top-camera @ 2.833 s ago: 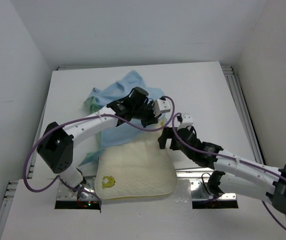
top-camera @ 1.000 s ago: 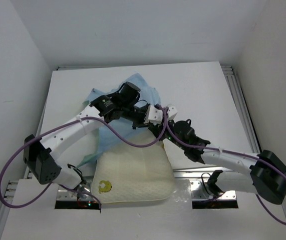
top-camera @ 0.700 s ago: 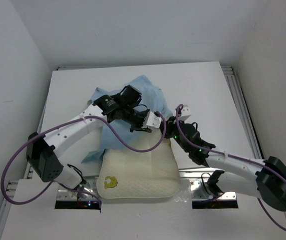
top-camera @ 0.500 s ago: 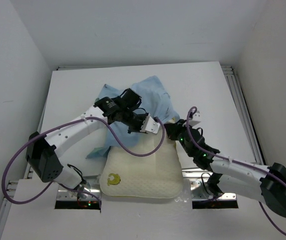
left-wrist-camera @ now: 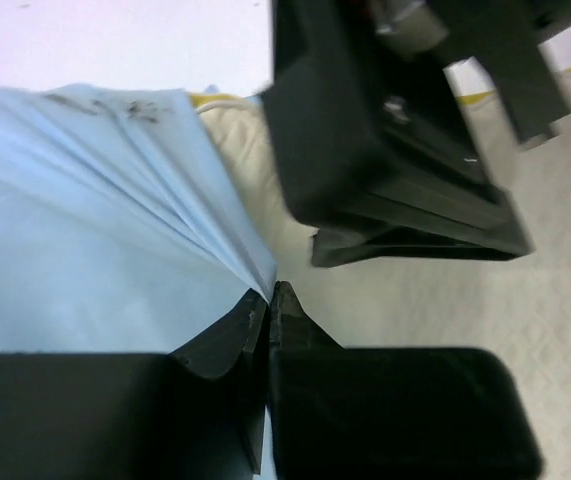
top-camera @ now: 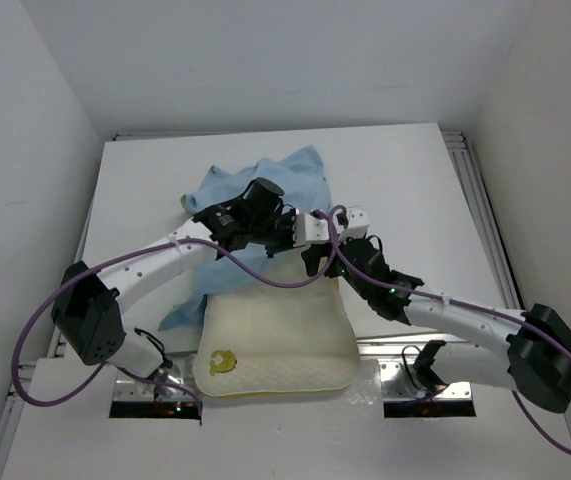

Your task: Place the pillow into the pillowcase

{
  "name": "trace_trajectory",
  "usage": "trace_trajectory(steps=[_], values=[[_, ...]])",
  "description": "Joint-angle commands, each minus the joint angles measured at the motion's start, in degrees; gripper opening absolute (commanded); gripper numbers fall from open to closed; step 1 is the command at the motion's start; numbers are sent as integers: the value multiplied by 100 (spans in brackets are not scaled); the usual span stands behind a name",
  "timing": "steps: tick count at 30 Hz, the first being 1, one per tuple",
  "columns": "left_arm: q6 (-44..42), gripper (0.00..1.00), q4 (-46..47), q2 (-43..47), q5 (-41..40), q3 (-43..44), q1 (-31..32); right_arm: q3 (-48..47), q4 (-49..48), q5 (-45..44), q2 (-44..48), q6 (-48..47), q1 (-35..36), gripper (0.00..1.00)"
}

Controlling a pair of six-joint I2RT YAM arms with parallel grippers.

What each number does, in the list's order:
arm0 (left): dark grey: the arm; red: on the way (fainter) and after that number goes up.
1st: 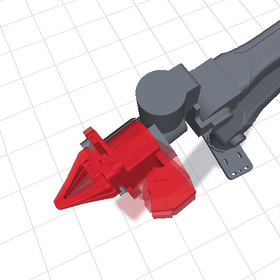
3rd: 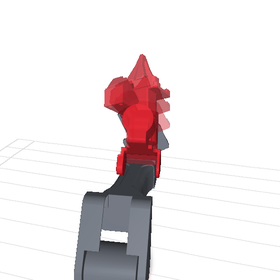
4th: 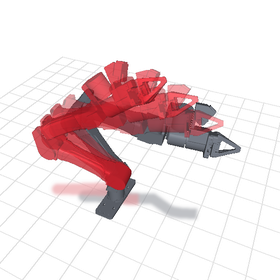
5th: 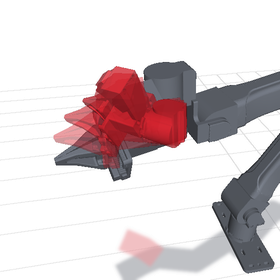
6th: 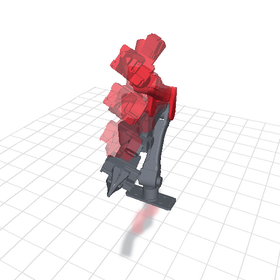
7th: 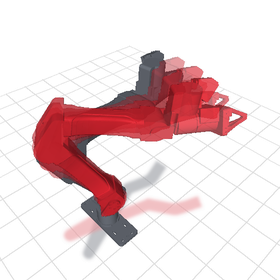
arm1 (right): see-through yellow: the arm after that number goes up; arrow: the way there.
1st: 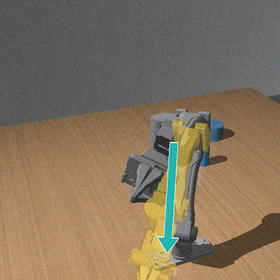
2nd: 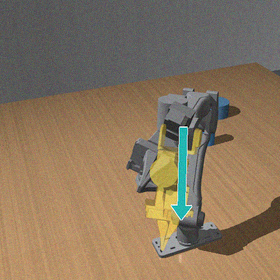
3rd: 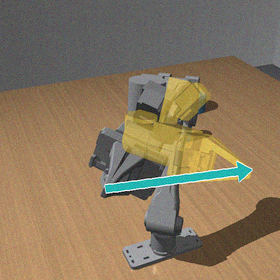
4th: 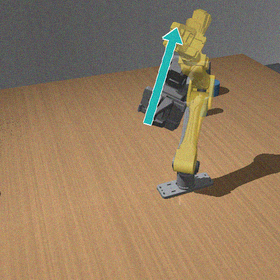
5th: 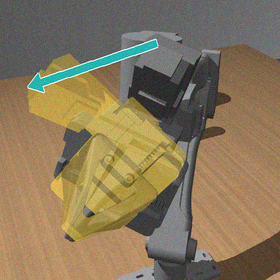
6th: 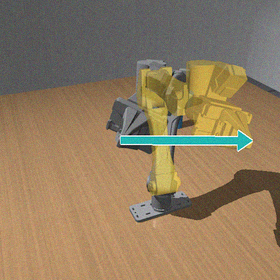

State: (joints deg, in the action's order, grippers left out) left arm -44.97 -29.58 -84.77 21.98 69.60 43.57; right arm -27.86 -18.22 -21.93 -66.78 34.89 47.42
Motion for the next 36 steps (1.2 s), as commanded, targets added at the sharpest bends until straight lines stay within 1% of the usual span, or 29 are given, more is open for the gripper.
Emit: trace_trajectory(steps=[1, 3, 4, 6, 7, 8, 9, 10, 11, 12, 13, 14, 15, 16, 17, 18, 19, 20, 22, 25, 27, 29, 32, 35, 36], values=[[349, 0, 365, -4, -343, -113, 55, -474, 1077, -65, 280, -518, -127, 81], [296, 0, 462, 40, -449, -245, 55, -686, 1617, -188, 420, -623, -250, 82], [296, 0, 488, 48, -483, -263, 55, -695, 1898, -162, 499, -685, -372, 79], [313, 0, 541, 66, -510, -298, 55, -625, 2102, -39, 806, -765, -496, 62], [340, 0, 559, 75, -528, -316, 55, -581, 2129, 152, 929, -756, -697, 52], [366, 0, 585, 84, -580, -325, 55, -494, 2103, 320, 1061, -730, -838, 35], [384, 0, 611, 92, -633, -333, 46, -467, 2086, 478, 1245, -643, -996, 27], [410, 0, 603, 92, -668, -333, 46, -431, 2016, 723, 1299, -598, -1337, 22], [428, 0, 585, 101, -729, -325, 37, -422, 1980, 847, 1317, -572, -1523, 24], [428, 0, 542, 110, -730, -316, 29, -422, 1945, 997, 1291, -571, -1699, 31], [419, 0, 515, 119, -721, -316, 20, -457, 1910, 1416, 1064, -615, -2092, 41], [402, 0, 498, 162, -704, -316, 20, -588, 1910, 1663, 871, -668, -2296, 55], [384, 0, 489, 180, -686, -316, 20, -685, 1910, 1927, 651, -807, -2455, 60], [375, 0, 489, 198, -669, -316, 20, -790, 1936, 2156, 127, -904, -2718, 63], [384, 0, 480, 215, -642, -316, 20, -1009, 1945, 2645, -148, -1019, -2833, 67], [410, 0, 497, 224, -625, -272, 20, -1107, 1936, 2850, -412, -1202, -2983, 69], [436, 0, 497, 216, -616, -246, 20, -1186, 1893, 3087, -641, -1291, -3062, 71], [497, 0, 480, 224, -607, -193, 20, -1300, 1857, 3655, -1052, -1362, -3133, 72], [568, 0, 462, 224, -598, -149, 20, -1441, 1559, 4169, -1589, -1494, -3248, 77], [612, 0, 418, 268, -554, -131, 20, -1617, 1260, 4934, -2030, -1696, -3257, 82], [621, 0, 374, 338, -519, -131, 20, -1722, 1076, 5154, -2391, -1801, -3248, 84], [621, 0, 348, 373, -493, -140, 20, -1741, 917, 5147, -2689, -1863, -3257, 85], [621, 0, 383, 435, -431, -201, 20, -1749, 426, 5286, -2962, -1811, -3248, 88], [595, 0, 427, 470, -300, -228, 20, -1741, -180, 5717, -3270, -1312, -3222, 90], [586, 0, 444, 462, -264, -237, 20, -1697, -521, 5787, -3349, -1214, -3160, 90]])
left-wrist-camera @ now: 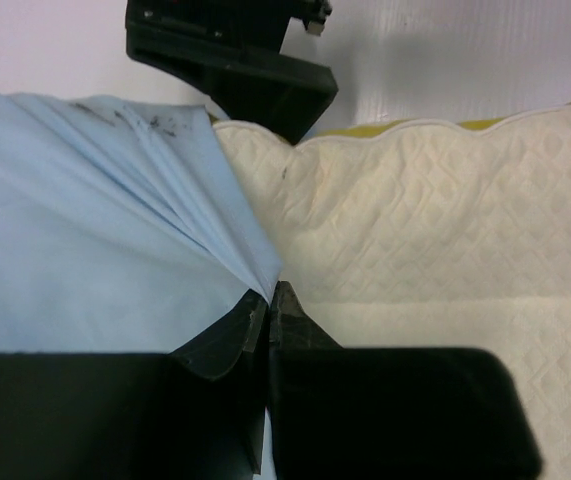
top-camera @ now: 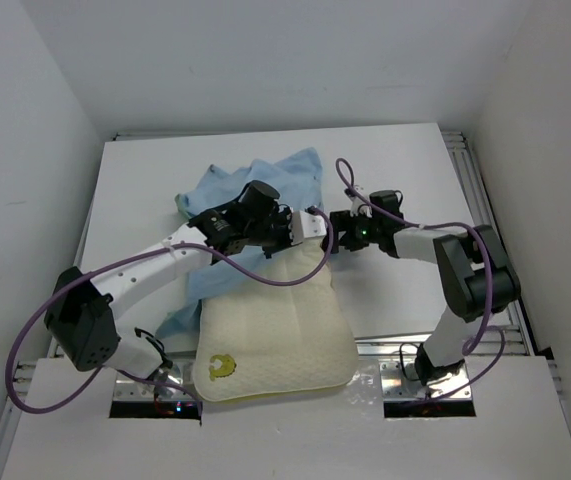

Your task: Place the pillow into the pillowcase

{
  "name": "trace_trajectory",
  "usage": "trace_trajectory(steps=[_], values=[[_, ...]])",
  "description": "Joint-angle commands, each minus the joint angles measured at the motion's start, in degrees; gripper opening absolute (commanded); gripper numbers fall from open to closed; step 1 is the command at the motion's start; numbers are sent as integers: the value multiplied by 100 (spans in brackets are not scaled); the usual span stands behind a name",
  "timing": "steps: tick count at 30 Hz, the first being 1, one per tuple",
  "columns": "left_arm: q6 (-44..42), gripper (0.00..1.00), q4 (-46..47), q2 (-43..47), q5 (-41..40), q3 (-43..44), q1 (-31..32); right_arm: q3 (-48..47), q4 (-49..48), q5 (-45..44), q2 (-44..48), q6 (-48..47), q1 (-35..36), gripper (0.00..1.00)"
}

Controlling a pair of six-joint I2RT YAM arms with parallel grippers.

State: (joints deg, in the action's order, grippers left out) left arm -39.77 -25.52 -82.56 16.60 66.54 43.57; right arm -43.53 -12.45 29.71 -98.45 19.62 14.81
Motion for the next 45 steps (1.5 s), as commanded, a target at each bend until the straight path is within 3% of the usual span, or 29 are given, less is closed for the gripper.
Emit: trace_trajectory(steps=[1, 3, 4, 7, 8, 12, 18, 20, 21, 23, 24, 25, 28, 29, 30, 32, 35, 41, 43, 45], values=[[74, 0, 99, 250, 317, 78, 11, 1, -1267, 632, -200, 384, 153, 89], [162, 0, 170, 241, 335, 87, 2, 203, -1636, 580, -227, 543, 303, 73], [180, 0, 222, 232, 361, 104, -7, 265, -1734, 536, -244, 665, 338, 52], [259, 0, 310, 223, 432, 122, -33, 581, -2217, 483, -253, 903, 391, 19], [276, 0, 311, 215, 440, 139, -33, 687, -2357, 343, -218, 1078, 391, 0], [329, 0, 275, 214, 449, 157, -33, 1266, -2702, -508, 220, 1281, 391, 0], [286, 20, 240, 223, 554, 35, -33, 1874, -2623, -2159, 1380, 1300, 970, 0], [277, 16, 258, 197, 625, 25, -24, 1927, -2465, -2522, 1696, 1246, 1225, 0], [268, 4, 258, 179, 651, 43, -24, 2040, -2543, -2602, 1750, 1316, 1235, 0], [242, 0, 249, 171, 651, 78, -24, 2138, -2772, -2708, 1795, 1378, 1235, 1], [198, 0, 223, 179, 634, 113, -15, 2086, -2702, -2803, 1777, 1291, 1235, 11], [163, 0, 170, 179, 608, 131, -24, 1981, -2528, -2909, 1760, 1038, 1226, 34], [92, 0, 179, 153, 441, 96, -15, 1296, -1439, -3112, 1497, 798, 1147, 42], [-21, 3, 187, 127, 432, 78, 19, 1164, -1097, -3069, 1426, 807, 1043, 42], [-57, 24, 188, 5, 345, 95, 124, 1041, -1058, -3033, 1365, 842, 1016, 41], [39, 49, 257, -319, -92, 139, 370, 1118, -1259, -2989, 1364, 938, 980, 40], [-214, 61, 284, -811, -498, 271, 529, 1215, -1427, -2805, 1373, 1175, 980, 40], [-645, 67, 1038, -1253, -1973, 149, 512, 1469, -1673, -2568, 1539, 1448, 989, 41], [-768, 65, 1267, -1288, -2160, 105, 503, 1557, -1717, -2567, 1662, 1536, 989, 42], [-830, 54, 1549, -1367, -2258, -44, 503, 1663, -1743, -2558, 1724, 1545, 980, 45]])
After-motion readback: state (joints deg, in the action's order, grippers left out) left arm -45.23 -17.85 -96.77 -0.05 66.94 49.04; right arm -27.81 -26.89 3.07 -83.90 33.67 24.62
